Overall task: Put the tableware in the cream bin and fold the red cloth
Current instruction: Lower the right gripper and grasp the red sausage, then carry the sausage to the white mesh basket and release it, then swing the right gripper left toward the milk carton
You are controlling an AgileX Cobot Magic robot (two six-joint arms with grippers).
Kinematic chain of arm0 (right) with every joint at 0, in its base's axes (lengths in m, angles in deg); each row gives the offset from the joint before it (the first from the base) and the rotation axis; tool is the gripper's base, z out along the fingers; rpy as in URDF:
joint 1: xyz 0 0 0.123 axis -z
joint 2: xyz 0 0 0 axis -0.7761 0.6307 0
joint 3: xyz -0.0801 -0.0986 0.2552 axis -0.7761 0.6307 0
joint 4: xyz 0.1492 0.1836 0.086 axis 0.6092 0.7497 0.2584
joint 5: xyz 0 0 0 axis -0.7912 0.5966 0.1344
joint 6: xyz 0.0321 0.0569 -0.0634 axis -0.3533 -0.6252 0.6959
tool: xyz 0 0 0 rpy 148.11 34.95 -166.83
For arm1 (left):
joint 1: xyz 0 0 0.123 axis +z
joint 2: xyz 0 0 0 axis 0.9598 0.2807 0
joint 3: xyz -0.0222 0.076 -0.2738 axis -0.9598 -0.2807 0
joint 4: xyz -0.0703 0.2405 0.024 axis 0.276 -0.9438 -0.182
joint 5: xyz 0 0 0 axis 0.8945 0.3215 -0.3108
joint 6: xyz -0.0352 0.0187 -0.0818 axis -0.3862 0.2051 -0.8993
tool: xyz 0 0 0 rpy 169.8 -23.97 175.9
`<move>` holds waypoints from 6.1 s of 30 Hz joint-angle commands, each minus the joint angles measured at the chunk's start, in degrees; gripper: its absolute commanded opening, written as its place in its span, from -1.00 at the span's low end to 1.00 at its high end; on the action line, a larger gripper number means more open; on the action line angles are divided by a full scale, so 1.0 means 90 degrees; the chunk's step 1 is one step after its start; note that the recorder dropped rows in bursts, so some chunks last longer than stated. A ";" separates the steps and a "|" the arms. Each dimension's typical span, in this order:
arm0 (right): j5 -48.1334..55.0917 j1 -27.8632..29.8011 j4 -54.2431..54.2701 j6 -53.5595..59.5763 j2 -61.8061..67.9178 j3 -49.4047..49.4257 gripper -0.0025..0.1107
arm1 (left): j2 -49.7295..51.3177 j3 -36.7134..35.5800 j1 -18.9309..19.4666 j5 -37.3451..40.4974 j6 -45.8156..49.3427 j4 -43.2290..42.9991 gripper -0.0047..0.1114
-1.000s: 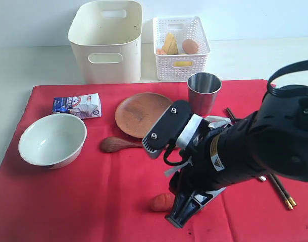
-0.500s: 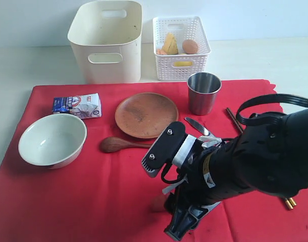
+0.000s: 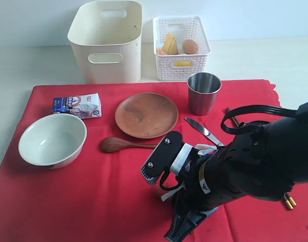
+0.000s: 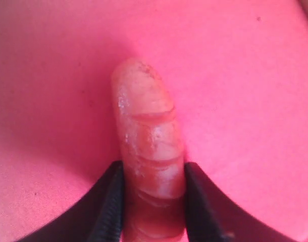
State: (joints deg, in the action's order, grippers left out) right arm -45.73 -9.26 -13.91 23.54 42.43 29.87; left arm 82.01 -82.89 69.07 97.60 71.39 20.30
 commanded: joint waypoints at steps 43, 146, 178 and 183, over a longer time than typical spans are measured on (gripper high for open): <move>-0.0383 -0.0017 -0.0031 -0.0029 -0.0522 -0.0521 -0.96 | -0.0039 0.0003 0.0006 -0.0016 -0.0017 0.0063 -0.90; 0.1792 0.3867 0.3058 0.2879 0.1387 -0.5500 -0.95 | -0.0039 0.0003 0.0006 -0.0016 -0.0017 0.0063 -0.90; -0.0475 0.1268 0.5990 0.6743 0.2363 -0.5080 -0.31 | -0.0039 0.0003 0.0006 -0.0016 -0.0017 0.0063 -0.90; -0.1302 0.0900 0.5962 0.6755 0.2502 -0.5131 0.16 | -0.0039 0.0003 0.0006 -0.0016 -0.0017 0.0063 -0.90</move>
State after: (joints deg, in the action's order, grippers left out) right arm -53.34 0.29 39.99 84.38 64.72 -15.81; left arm 82.01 -82.89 69.07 97.60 71.39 20.30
